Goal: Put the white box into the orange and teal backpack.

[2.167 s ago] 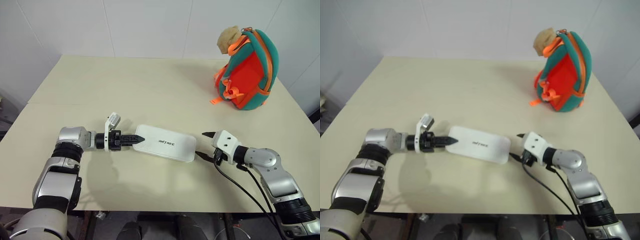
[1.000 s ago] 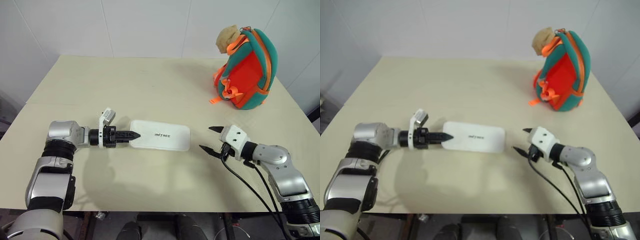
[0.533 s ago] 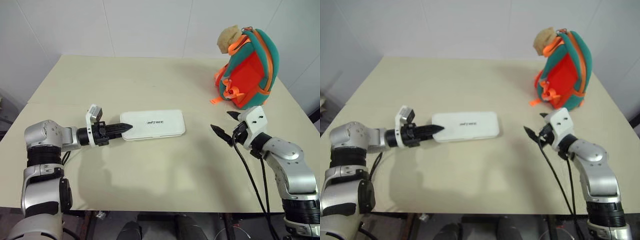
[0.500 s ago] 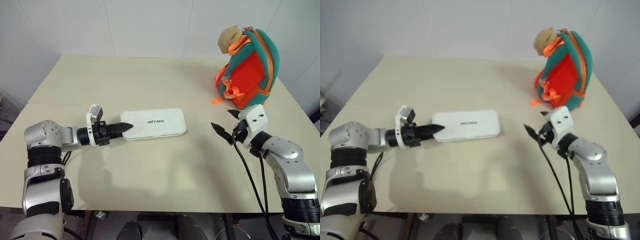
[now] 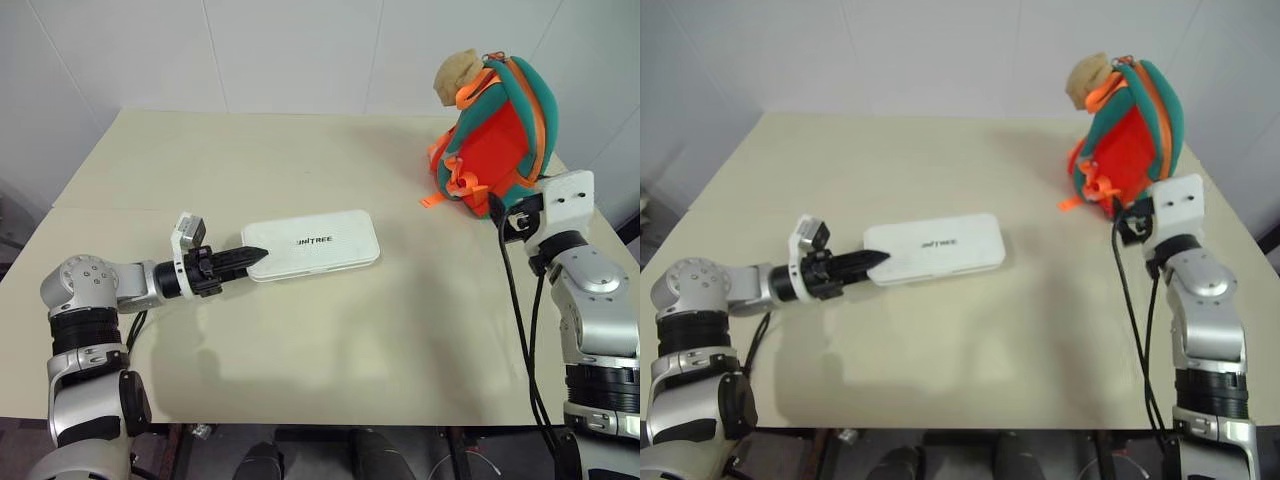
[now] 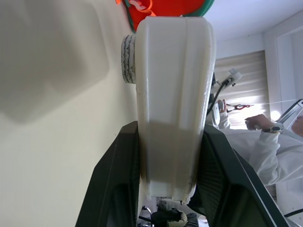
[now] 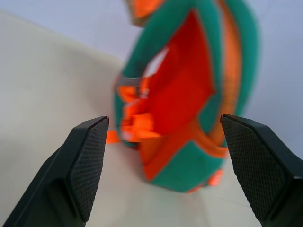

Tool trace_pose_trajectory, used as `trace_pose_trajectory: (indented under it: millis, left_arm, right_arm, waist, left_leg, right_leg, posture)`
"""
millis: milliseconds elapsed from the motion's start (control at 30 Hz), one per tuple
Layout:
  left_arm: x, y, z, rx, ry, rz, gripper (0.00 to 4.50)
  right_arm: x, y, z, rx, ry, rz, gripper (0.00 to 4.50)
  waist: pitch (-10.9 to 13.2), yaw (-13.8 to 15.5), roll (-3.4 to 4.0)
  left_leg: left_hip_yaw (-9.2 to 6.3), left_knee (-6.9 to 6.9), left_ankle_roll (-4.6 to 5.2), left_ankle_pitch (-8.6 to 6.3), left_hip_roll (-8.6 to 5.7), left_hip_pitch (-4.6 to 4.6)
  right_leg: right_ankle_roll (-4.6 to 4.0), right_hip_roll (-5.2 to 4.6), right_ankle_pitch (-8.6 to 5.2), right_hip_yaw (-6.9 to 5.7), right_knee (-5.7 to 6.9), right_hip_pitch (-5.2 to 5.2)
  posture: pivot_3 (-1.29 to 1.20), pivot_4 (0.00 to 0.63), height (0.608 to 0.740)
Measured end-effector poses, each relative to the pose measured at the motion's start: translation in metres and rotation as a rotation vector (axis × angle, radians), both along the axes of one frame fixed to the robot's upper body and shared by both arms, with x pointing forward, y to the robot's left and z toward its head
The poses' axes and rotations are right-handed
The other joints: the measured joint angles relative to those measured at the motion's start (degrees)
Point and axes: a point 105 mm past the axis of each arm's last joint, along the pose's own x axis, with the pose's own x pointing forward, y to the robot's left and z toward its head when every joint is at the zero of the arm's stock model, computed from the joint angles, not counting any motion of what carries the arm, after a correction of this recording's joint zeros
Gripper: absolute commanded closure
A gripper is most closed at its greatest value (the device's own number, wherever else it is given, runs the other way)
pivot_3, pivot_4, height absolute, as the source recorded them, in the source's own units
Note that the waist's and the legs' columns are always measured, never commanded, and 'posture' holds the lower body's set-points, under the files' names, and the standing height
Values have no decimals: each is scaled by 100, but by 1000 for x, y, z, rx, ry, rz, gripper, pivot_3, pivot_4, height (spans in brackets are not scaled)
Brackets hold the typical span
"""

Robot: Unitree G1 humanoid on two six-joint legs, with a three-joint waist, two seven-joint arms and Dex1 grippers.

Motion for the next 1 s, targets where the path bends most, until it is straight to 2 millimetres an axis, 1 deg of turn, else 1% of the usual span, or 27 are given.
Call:
trace_pose_trajectory:
  millis: [200, 367, 600, 800, 1000]
  left_arm:
    - [0, -2, 0, 8, 3, -2, 3219]
    - [0, -4, -1, 17, 7, -5, 3219]
    - [0, -5, -2, 29, 13, -4, 3219]
    - [0, -6, -1, 28, 12, -5, 3219]
    - [-2, -6, -4, 25, 19, -5, 3219]
  right_arm:
    - [7, -10, -6, 26, 6, -40, 0]
    - [22, -16, 2, 65, -22, -55, 0]
    - [47, -27, 2, 134, -16, -76, 0]
    - [65, -29, 0, 190, -4, -68, 0]
    - [74, -27, -3, 204, 17, -60, 0]
  waist:
    - [0, -26, 0]
    - [0, -89, 0]
    - [0, -164, 0]
    - [0, -231, 1]
    - [1, -320, 1]
  left_leg:
    - [4, 0, -1, 0, -2, 0]
    - [5, 0, -1, 1, -2, 1]
    - [9, -9, -1, 1, -2, 1]
    - [14, -20, -3, 2, -1, 1]
    - [18, -24, -6, 4, -2, 1]
  right_leg:
    - [0, -2, 0, 0, 0, 0]
    - [0, -2, 0, 0, 0, 1]
    - [1, -4, 1, 0, 1, 0]
    - [1, -4, 1, 0, -3, -3]
    - [1, -8, 1, -5, -6, -4]
  posture:
    - [0, 150, 740]
    - [0, 150, 740]
    - [0, 150, 740]
    - [0, 150, 740]
    - [0, 150, 740]
